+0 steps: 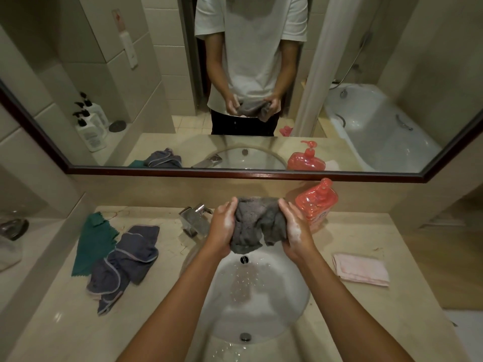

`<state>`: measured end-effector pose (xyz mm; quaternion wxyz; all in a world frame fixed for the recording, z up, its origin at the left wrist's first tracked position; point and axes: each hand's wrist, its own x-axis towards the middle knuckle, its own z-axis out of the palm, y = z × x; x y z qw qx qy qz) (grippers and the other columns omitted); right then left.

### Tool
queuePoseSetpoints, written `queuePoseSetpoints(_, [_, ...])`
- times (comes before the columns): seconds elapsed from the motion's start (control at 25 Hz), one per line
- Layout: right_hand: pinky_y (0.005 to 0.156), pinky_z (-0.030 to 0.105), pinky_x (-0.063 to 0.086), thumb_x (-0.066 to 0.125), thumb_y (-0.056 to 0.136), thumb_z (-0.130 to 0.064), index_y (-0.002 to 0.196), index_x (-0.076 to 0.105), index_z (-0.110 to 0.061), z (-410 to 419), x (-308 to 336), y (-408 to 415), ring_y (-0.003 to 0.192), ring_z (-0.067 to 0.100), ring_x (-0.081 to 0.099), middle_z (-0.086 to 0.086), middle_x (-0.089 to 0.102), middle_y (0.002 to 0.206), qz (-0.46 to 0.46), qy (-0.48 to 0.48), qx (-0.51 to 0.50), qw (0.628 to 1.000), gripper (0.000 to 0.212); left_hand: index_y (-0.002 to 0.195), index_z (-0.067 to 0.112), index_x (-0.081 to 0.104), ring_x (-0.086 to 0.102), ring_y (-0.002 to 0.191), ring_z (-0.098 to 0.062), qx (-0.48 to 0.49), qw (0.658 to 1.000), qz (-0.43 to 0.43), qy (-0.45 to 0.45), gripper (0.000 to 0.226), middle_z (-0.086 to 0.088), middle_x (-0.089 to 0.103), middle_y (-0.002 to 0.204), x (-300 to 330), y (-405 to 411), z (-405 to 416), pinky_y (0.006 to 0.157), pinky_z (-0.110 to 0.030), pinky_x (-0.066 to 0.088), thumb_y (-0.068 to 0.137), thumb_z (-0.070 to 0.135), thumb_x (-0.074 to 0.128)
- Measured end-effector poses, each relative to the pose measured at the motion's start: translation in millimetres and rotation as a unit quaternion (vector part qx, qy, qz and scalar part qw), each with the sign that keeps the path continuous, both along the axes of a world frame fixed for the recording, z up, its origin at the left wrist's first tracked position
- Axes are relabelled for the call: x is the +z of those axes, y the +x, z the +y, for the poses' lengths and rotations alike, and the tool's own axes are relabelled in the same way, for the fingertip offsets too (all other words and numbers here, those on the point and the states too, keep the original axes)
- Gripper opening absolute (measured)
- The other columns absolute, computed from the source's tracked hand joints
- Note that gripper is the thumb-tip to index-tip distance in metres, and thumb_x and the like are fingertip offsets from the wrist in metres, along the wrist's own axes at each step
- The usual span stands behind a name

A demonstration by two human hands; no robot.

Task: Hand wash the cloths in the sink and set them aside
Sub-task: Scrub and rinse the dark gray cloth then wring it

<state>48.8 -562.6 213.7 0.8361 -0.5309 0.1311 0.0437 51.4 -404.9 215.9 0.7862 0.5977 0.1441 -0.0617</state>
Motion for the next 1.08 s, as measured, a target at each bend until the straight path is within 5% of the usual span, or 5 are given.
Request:
queuePoseSetpoints(0.2, [0.051,0.02,0.04,0.05,0.103,-0.028,0.058,0.051,-0.02,54.4,6.2,-5.7,0.048,0.003,0.049,-0.009,0.054,0.049,-0.012,-0.237,-0.109,0.965,0.046,0.067,0.011,0.057,0.051,0.056,-0.012,0.009,0.97,-0.05,0.237,0.055,-0.002,0.058,0.062,13.0,-2.3,-36.9,0.057,-0.031,0.039,0.109,0.038,0.033])
queuePoseSetpoints(0.36, [0.051,0.025,0.036,0.046,0.104,-0.018,0.054,0.045,-0.017,46.5,23.4,14.5,0.044,0.009,0.045,-0.004,0.047,0.046,0.041,-0.247,-0.109,0.962,0.05,0.055,0.016,0.05,0.05,0.048,-0.012,0.007,0.974,-0.04,0.224,0.057,0.004,0.052,0.045,15.1,-11.6,-49.0,0.05,-0.028,0.037,0.107,0.033,0.038])
queuePoseSetpoints(0.56, [0.047,0.016,0.04,0.048,0.103,-0.025,0.056,0.061,-0.018,65.2,14.0,-18.0,0.044,-0.001,0.055,-0.008,0.062,0.049,0.015,-0.238,-0.083,0.968,0.048,0.059,0.014,0.046,0.04,0.037,-0.005,0.015,0.958,-0.062,0.278,0.054,-0.002,0.047,0.052,21.7,2.0,-33.0,0.045,-0.024,0.031,0.111,0.023,0.032])
queuePoseSetpoints(0.72, [0.062,0.03,0.042,0.045,0.106,-0.025,0.062,0.053,-0.017,49.4,35.9,9.9,0.053,0.01,0.052,-0.002,0.056,0.057,0.015,-0.249,-0.092,0.964,0.046,0.059,0.017,0.053,0.047,0.037,0.002,0.027,0.967,-0.064,0.244,0.053,0.004,0.053,0.047,20.0,-10.1,-48.0,0.041,-0.015,0.033,0.109,0.026,0.038])
queuePoseSetpoints(1.08, [0.052,0.025,0.039,0.046,0.106,-0.019,0.06,0.053,-0.014,50.7,39.2,15.5,0.045,0.006,0.049,-0.003,0.054,0.051,0.003,-0.268,-0.083,0.96,0.046,0.06,0.015,0.056,0.047,0.038,0.001,0.035,0.978,-0.043,0.202,0.05,0.005,0.055,0.043,29.7,-4.2,-47.2,0.041,-0.015,0.036,0.106,0.029,0.043])
